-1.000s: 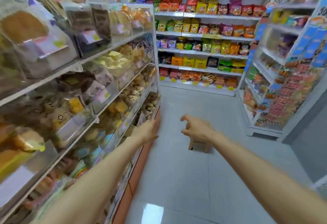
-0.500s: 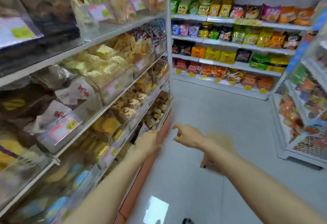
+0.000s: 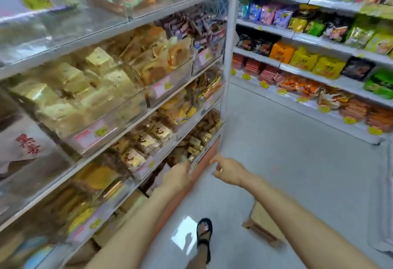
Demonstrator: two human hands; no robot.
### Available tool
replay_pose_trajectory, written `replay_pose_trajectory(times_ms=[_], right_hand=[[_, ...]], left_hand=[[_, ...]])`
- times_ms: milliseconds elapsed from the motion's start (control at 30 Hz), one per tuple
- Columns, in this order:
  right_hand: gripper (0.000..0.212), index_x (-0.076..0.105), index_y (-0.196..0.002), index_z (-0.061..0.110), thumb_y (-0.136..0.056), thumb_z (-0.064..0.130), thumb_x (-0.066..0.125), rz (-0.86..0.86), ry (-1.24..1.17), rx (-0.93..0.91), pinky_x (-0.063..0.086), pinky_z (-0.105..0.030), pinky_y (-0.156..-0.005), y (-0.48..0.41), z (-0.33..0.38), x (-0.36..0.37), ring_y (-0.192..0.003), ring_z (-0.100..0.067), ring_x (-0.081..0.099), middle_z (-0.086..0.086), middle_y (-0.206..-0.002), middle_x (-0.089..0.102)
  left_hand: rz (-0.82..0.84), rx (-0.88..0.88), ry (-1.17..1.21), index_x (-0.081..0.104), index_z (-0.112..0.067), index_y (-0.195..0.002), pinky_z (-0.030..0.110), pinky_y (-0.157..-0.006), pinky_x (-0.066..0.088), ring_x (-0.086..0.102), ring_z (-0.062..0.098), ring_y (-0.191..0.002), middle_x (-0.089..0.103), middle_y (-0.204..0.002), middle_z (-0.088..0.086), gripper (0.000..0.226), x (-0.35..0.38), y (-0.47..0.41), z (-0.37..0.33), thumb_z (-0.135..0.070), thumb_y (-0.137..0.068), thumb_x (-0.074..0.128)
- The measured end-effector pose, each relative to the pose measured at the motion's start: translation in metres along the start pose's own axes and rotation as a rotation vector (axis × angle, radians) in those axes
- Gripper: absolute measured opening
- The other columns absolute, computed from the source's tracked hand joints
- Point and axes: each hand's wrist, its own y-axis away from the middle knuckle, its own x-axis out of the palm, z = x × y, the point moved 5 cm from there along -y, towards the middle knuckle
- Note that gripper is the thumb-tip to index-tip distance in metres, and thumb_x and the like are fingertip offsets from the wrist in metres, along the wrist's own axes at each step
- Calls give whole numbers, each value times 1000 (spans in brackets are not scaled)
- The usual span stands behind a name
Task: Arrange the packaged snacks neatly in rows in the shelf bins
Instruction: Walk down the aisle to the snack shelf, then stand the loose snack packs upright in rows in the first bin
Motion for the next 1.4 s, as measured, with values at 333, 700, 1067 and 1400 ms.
replay_pose_trajectory(times_ms=[333, 700, 1067, 1400], right_hand=[[27, 56, -116, 17, -90, 20, 52, 70, -195, 12, 47, -36, -85, -164, -59, -64, -94, -28, 60, -5, -101, 60], [16, 57, -104, 17, -89, 12, 54, 130, -497, 103, 45, -18, -57, -263, -90, -77, -70, -17, 55, -7, -95, 55], [17, 55, -105, 17, -93, 9, 47, 486, -175, -74, 41, -19, -48, -330, -124, -54, -55, -8, 48, 2, -77, 49], [22, 54, -115, 19, -94, 23, 48, 654, 91, -306, 45, -26, -75, -389, -163, -22, -81, -12, 53, 9, -91, 54]], left_hand=[[16, -139, 289, 56, -12, -108, 30, -80, 46, 60, 26, -101, 65, -106, 5, 22, -1, -183, -5, -19, -88, 54], [25, -333, 608, 56, -16, -90, 33, -73, 46, 59, 21, -80, 64, -90, 5, 5, 19, -259, -15, -20, -88, 55], [-91, -632, 605, 44, -21, -79, 28, -64, 34, 59, 25, -92, 60, -95, 10, 15, 60, -278, -26, -26, -91, 50], [-106, -814, 713, 42, -27, -77, 24, -75, 39, 58, 23, -102, 61, -100, 3, 18, 134, -312, -10, -27, -93, 49]])
